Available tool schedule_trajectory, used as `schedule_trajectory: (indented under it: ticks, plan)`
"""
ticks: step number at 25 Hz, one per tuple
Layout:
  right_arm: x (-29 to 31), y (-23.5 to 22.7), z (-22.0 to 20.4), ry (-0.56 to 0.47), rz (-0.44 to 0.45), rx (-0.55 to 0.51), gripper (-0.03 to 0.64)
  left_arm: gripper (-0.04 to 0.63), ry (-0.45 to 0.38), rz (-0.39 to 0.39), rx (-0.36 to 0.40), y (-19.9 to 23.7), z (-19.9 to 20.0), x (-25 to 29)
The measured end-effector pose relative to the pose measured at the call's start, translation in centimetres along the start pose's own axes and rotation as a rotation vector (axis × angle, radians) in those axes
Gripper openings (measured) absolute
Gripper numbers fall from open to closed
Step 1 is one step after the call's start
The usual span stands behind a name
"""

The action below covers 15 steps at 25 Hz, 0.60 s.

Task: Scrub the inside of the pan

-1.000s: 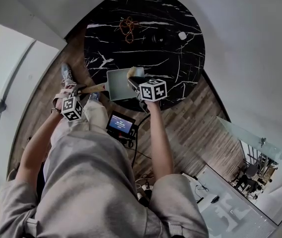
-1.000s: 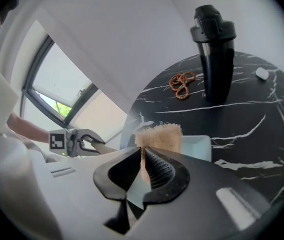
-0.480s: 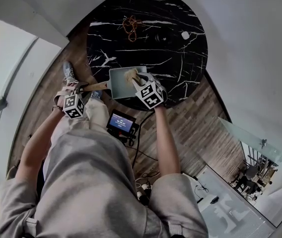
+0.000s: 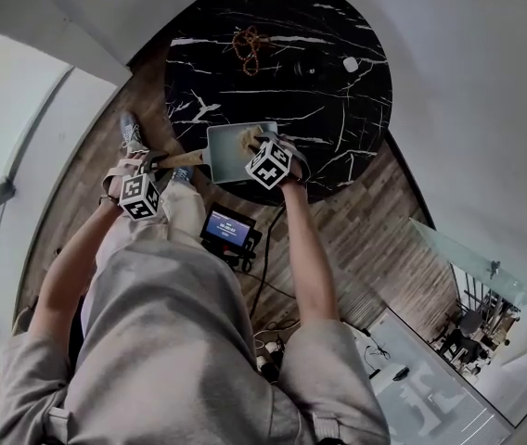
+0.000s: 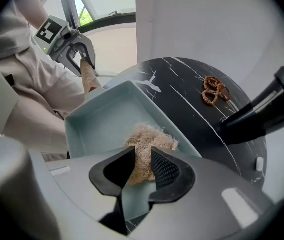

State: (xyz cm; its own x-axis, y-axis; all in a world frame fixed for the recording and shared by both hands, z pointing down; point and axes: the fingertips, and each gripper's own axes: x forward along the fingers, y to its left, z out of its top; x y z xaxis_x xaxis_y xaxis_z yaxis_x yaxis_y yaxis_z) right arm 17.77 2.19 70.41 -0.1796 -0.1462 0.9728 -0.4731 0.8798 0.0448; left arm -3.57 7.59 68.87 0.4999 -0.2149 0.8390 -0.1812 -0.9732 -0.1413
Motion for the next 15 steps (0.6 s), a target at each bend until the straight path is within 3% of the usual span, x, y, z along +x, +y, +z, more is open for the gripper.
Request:
schedule_trajectory:
  ticks: [9,15]
  plan:
    - [0.4,-0.4,-0.3,0.017,-0.002,-0.001,0.106,0.129,0.002,-0.013,-0.014,-0.1,0.0,0.0]
    - [0.2,-0.6,-1.5,0.091,0.019,0.032,0.100,0.127,0.012,-0.014,-0.034,-0.1,0.0,0.0]
